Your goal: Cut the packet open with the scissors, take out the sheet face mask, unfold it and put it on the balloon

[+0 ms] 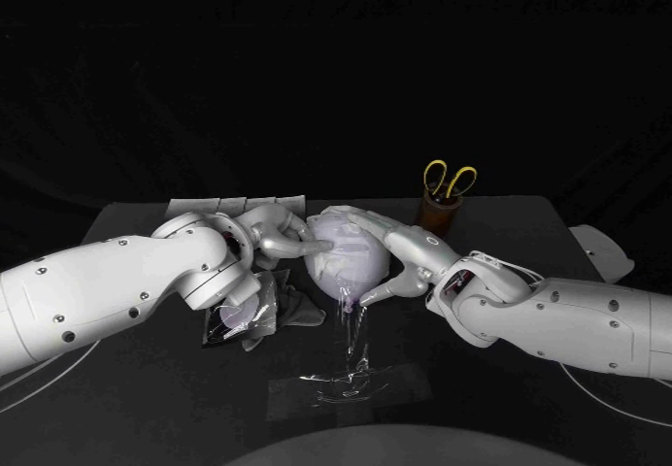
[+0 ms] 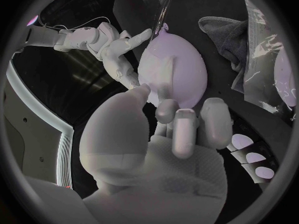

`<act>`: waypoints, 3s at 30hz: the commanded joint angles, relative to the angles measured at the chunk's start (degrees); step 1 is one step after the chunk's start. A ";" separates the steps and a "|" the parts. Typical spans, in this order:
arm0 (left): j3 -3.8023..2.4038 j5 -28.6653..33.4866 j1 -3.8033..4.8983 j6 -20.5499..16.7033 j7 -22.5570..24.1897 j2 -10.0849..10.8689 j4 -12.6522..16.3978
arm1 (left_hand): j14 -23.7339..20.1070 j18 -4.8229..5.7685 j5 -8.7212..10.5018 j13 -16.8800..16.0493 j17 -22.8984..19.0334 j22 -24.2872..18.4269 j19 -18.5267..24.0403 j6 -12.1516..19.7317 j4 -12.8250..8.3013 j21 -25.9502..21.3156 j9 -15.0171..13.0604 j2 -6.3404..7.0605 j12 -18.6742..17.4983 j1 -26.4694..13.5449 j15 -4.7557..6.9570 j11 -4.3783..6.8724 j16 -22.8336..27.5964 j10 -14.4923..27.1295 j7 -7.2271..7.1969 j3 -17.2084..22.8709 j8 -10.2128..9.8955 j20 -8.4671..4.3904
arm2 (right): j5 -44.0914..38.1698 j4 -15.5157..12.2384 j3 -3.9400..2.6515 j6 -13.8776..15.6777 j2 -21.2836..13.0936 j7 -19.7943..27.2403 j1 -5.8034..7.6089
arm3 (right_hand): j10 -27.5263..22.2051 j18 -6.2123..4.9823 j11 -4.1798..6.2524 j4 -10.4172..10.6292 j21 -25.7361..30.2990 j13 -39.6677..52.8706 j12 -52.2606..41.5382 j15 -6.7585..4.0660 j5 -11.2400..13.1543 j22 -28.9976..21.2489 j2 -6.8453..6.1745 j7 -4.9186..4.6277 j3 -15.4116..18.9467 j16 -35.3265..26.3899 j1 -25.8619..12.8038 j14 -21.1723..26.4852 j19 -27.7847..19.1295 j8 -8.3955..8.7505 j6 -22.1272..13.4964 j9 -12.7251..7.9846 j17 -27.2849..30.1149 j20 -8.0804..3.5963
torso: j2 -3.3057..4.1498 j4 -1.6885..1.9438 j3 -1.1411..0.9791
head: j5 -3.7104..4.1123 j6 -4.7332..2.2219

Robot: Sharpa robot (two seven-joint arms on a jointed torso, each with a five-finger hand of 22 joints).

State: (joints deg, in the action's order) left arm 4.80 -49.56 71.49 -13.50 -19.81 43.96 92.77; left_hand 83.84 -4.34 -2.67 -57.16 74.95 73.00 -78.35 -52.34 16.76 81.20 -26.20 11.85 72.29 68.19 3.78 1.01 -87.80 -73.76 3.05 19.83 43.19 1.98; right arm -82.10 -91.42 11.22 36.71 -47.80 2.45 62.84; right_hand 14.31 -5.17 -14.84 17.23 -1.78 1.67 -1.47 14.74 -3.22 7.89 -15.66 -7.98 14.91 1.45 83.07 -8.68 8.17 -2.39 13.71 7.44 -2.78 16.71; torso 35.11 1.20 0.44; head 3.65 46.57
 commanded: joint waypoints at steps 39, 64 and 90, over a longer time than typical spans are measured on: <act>-0.12 -0.91 0.17 2.84 -3.67 -0.74 -1.01 | 5.00 0.38 -0.22 5.30 10.59 -0.35 0.19 1.11 -1.72 -0.10 1.71 -3.56 -4.02 11.68 0.45 -0.08 -0.37 3.39 0.05 4.29 -2.51 0.10 | -0.07 0.16 0.18 -2.42 0.42 -0.33 -0.25 | -0.15 0.46 -0.43 0.13 0.06 0.08 -0.25 0.23 -0.22 -0.11 -0.13 -9.03 0.20 -0.12 -0.39 0.35 0.15 -0.29 0.33 0.15 0.09 0.19 | -0.01 -0.01 -0.01 | 0.63 0.08; -0.11 9.28 0.15 1.74 -1.18 1.26 -0.96 | 4.82 0.31 -0.39 6.18 9.94 0.01 0.48 1.80 -11.30 0.13 -0.04 -0.42 -5.90 8.79 -0.98 -1.67 -0.10 2.65 2.19 29.03 -3.41 1.12 | -0.07 0.15 0.18 -2.46 0.28 -0.51 -0.25 | 0.01 0.55 -0.51 0.13 0.04 0.10 -0.28 0.36 -0.20 -0.08 0.04 -9.06 0.05 -0.09 -0.38 0.23 0.22 -0.35 0.48 0.22 0.06 0.19 | 0.04 0.04 0.03 | 0.42 0.17; -0.11 10.52 0.13 4.53 -0.06 2.08 -0.85 | 4.78 0.02 -0.17 8.22 10.01 -1.38 1.56 1.05 -5.32 -1.04 1.47 3.03 -7.20 -2.35 -1.37 -2.05 -0.14 4.36 2.27 12.93 -7.52 1.55 | -0.07 0.14 0.18 -2.50 0.24 -0.61 -0.25 | -0.01 0.58 -0.52 0.13 0.04 0.10 -0.28 0.39 -0.20 -0.10 0.01 -9.06 0.07 -0.09 -0.39 0.28 0.22 -0.36 0.47 0.21 0.07 0.20 | -0.01 -0.02 -0.02 | 0.13 0.10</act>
State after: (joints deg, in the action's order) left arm 4.76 -37.76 71.57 -9.73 -20.54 46.19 91.74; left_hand 84.04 -4.32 -3.17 -48.98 74.95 71.52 -76.77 -50.94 11.33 80.44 -24.76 15.02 64.90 66.10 2.74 -1.03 -87.79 -69.61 5.42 33.07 35.84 3.47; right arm -81.96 -91.26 11.20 36.39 -47.61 2.29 62.85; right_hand 14.20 -4.76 -15.14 17.23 -1.79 1.72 -1.63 14.94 -3.22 7.83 -15.66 -7.98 14.91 1.45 83.07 -8.48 8.17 -2.63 13.70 7.57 -2.75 16.71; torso 35.11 1.18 0.42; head 3.81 46.61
